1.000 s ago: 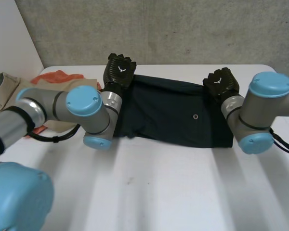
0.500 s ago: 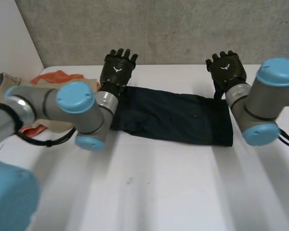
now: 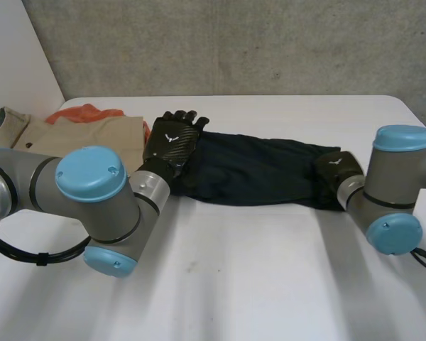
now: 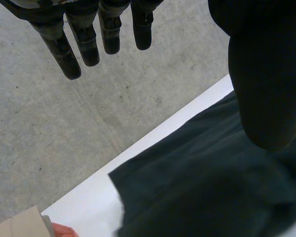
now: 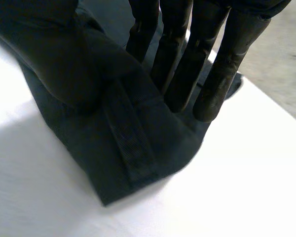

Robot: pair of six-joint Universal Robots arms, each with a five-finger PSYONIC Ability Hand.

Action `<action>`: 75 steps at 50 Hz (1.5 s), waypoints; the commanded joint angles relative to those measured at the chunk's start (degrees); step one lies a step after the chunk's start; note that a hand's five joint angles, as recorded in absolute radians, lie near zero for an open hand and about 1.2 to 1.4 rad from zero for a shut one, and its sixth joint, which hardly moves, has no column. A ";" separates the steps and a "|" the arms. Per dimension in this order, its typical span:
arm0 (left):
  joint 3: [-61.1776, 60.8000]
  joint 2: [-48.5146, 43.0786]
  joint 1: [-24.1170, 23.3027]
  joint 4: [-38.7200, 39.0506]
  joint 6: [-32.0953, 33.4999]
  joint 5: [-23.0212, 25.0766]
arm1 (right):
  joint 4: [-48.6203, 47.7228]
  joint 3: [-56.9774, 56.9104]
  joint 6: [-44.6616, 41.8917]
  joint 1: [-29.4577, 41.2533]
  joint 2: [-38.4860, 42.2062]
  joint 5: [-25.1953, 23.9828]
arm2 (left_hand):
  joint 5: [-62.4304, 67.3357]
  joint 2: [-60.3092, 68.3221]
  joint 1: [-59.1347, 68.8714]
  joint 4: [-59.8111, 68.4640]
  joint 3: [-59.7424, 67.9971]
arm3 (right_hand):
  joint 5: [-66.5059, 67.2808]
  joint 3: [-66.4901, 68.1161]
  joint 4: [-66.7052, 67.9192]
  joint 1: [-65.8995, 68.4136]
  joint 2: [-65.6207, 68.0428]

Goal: Fold the laundry.

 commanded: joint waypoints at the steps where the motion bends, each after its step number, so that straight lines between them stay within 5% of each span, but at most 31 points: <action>1: -1.56 2.67 0.35 -0.26 -0.13 0.00 | -0.24 5.04 -2.29 -4.09 -8.05 0.18 | -2.64 -1.68 -1.46 -1.81 -2.34 | 19.12 13.14 11.91 34.13 14.30; 10: -6.04 7.59 1.49 -0.26 -0.22 0.18 | 1.00 8.74 -25.89 -12.70 -12.63 -0.97 | -2.64 -1.68 -1.46 -1.81 -2.34 | 19.12 13.14 11.91 34.13 14.30; 14: -6.92 7.86 1.76 -0.26 -0.22 0.09 | -0.14 7.25 -33.30 -10.18 -13.42 -2.19 | -2.64 -1.68 -1.46 -1.81 -2.34 | 19.12 13.14 11.91 34.13 14.30; 26: -6.75 7.94 1.76 -0.08 -0.31 0.00 | -10.87 3.81 -38.33 8.90 -10.00 -21.35 | -2.64 -1.68 -1.46 -1.81 -2.34 | 19.12 13.14 11.91 34.13 14.30; 34: -4.20 7.86 1.94 0.09 -1.10 -0.17 | -9.73 1.26 -38.95 17.26 -3.14 -25.49 | -2.64 -1.68 -1.46 -1.81 -2.34 | 19.12 13.14 11.91 34.13 14.30; 35: -3.42 7.77 1.85 0.01 -1.28 -0.17 | -9.38 1.26 -38.43 17.35 -3.05 -25.40 | -2.64 -1.68 -1.46 -1.81 -2.34 | 14.02 8.04 6.81 29.02 9.19; 36: -2.89 7.77 1.85 0.01 -1.36 -0.17 | -8.51 1.35 -36.51 17.44 -3.23 -25.23 | -2.64 -1.68 -1.46 -1.81 -2.34 | -8.85 -14.83 -16.06 6.16 -13.67; 38: -2.01 7.68 1.67 0.01 -1.54 -0.17 | -8.06 1.26 -33.17 17.44 -3.58 -24.61 | -2.64 -1.68 -1.46 -1.81 -2.34 | -13.77 -19.75 -20.99 1.23 -18.60; 43: 0.63 7.59 0.62 -0.08 -1.63 -0.17 | -7.62 2.49 -11.52 13.50 -10.67 -16.47 | -2.64 -1.68 -1.46 -1.81 -2.34 | -50.88 -56.86 -58.09 -35.87 -55.70; 47: 0.72 7.24 -0.87 -0.08 -1.63 -0.17 | -8.06 5.73 7.82 3.69 -17.44 -9.16 | -2.64 -1.68 -1.46 -1.81 -2.34 | -50.88 -56.86 -58.09 -35.87 -55.70; 50: 0.29 7.06 -2.19 -0.08 -1.63 -0.17 | -7.18 7.32 14.65 -3.55 -19.75 -8.17 | -2.64 -1.68 -1.46 -1.81 -2.34 | -50.88 -56.86 -58.09 -35.87 -55.70; 54: -0.15 6.89 -2.72 -0.26 -1.63 -0.17 | -5.16 11.01 12.48 -12.52 -20.28 -11.51 | -2.64 -1.68 -1.46 -1.81 -2.34 | -50.88 -56.86 -58.09 -35.87 -55.70; 63: -1.83 6.63 -2.72 -0.17 -1.63 -0.09 | -4.01 21.29 -9.30 -23.77 -18.88 -15.72 | -2.64 -1.68 -1.46 -1.81 -2.34 | -50.88 -56.86 -58.09 -35.87 -55.70; 71: -1.91 6.62 -2.72 -0.17 -1.63 -0.09 | -4.89 22.97 -10.74 -25.72 -15.80 -24.42 | -2.64 -1.68 -1.46 -1.81 -2.34 | -49.62 -55.60 -56.83 -34.62 -54.45; 75: -2.26 6.62 -2.72 -0.17 -1.63 -0.09 | -6.29 22.27 -10.74 -25.81 -13.52 -24.96 | -2.64 -1.68 -1.46 -1.81 -2.34 | -46.94 -52.92 -54.15 -31.94 -51.77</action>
